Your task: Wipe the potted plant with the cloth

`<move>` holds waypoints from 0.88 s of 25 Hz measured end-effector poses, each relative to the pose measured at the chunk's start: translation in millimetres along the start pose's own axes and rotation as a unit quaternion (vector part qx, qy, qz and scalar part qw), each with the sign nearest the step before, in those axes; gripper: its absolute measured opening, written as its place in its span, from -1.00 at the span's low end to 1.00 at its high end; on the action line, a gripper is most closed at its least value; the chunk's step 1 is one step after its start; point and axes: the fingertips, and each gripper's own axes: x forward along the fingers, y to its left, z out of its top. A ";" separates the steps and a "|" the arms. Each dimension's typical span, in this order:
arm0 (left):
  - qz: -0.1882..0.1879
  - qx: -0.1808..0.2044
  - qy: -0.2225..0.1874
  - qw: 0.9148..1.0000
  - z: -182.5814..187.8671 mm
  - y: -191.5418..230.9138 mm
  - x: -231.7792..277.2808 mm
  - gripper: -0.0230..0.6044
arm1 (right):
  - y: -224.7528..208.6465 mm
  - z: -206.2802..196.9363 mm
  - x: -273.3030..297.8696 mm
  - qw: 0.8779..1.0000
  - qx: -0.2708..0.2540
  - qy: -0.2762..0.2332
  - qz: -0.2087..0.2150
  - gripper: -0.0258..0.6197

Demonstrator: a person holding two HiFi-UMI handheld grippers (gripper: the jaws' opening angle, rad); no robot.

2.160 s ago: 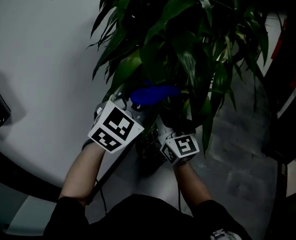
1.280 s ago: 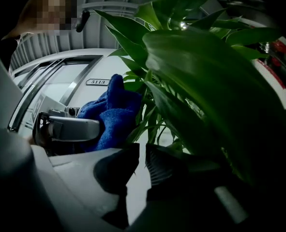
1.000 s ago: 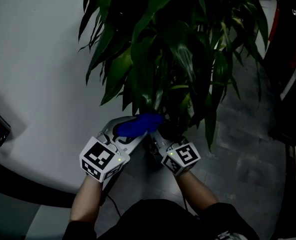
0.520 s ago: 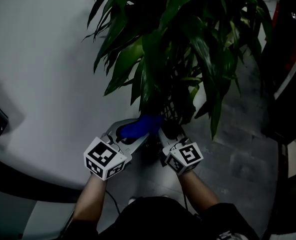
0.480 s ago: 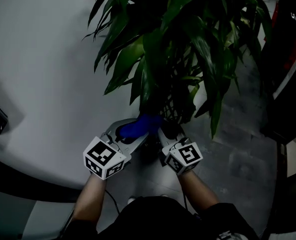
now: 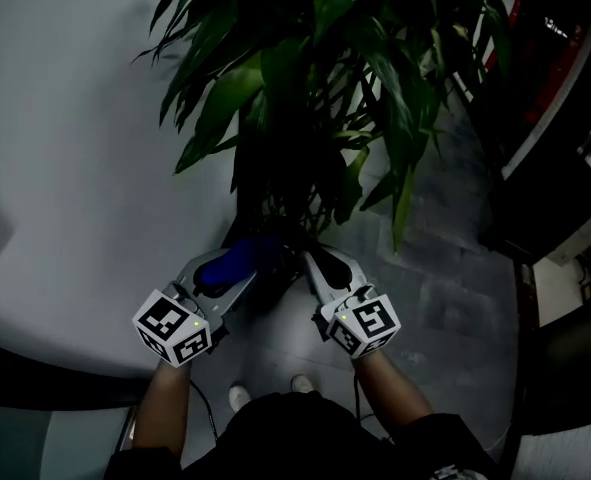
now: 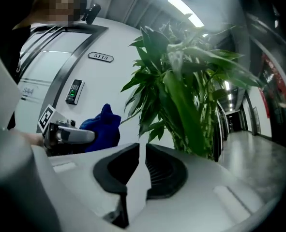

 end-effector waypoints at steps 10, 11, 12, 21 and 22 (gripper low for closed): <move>0.105 -0.075 -0.100 0.987 -49.0 7.8 -6.0 -0.43 | -69.4 -44.3 -59.3 0.999 0.036 -0.015 0.001 -0.79; 0.115 -0.082 -0.111 0.984 -51.2 -4.3 -1.4 -0.43 | -81.5 -42.3 -76.1 0.999 0.038 -0.017 0.002 -0.79; 0.125 -0.086 -0.123 0.981 -52.5 -18.0 3.7 -0.43 | -94.1 -40.0 -92.2 0.999 0.041 -0.020 0.003 -0.79; 0.184 -0.079 -0.114 0.973 -73.7 -117.7 23.4 -0.43 | -120.9 -42.5 -170.7 0.996 0.051 -0.004 0.077 -0.79; 0.187 -0.079 -0.112 0.973 -72.7 -121.1 24.1 -0.43 | -121.8 -42.0 -174.7 0.995 0.048 -0.003 0.088 -0.79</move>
